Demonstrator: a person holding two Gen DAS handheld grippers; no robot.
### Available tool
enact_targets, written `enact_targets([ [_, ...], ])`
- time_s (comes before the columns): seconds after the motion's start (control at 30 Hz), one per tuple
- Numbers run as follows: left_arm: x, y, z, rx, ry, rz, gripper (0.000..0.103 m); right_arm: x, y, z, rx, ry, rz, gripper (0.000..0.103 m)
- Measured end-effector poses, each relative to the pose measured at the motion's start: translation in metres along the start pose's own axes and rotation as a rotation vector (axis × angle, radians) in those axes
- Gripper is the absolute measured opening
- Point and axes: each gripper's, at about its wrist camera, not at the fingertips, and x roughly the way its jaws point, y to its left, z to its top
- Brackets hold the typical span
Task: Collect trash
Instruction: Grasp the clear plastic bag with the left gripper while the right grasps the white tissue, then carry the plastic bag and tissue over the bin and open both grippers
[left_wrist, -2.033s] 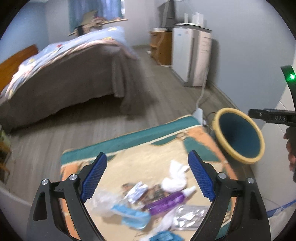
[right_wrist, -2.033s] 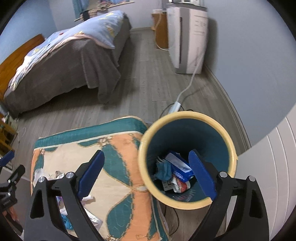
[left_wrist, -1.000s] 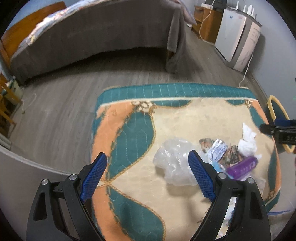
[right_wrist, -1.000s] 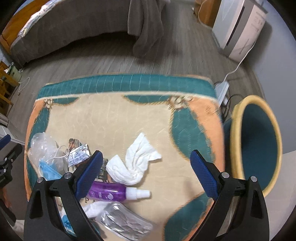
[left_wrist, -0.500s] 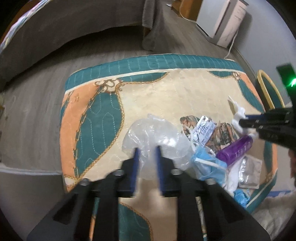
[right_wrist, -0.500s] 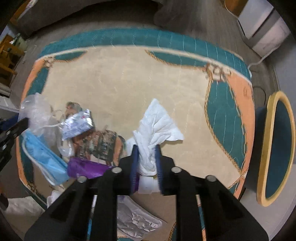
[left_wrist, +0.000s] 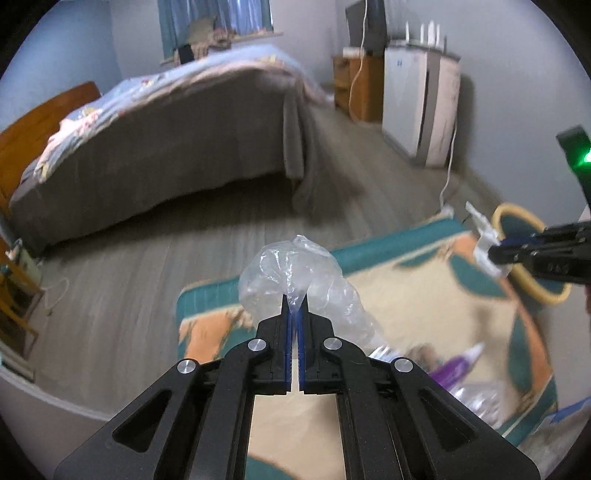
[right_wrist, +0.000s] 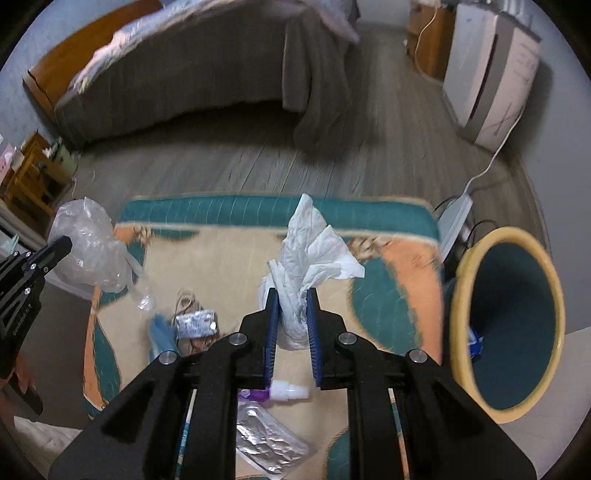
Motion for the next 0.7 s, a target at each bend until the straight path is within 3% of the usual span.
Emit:
enact_targets([
  [0.2,-0.006,-0.030,0.022,-0.001,-0.047,-0.050,0.003,-0.018,-0.035,0.002,0.050,-0.037,-0.001,0.014],
  [0.7,0.010,-0.129,0.044,0.082,-0.038,-0.155,0.003,-0.039,-0.128,-0.022,0.163,-0.059,-0.025,0.014],
])
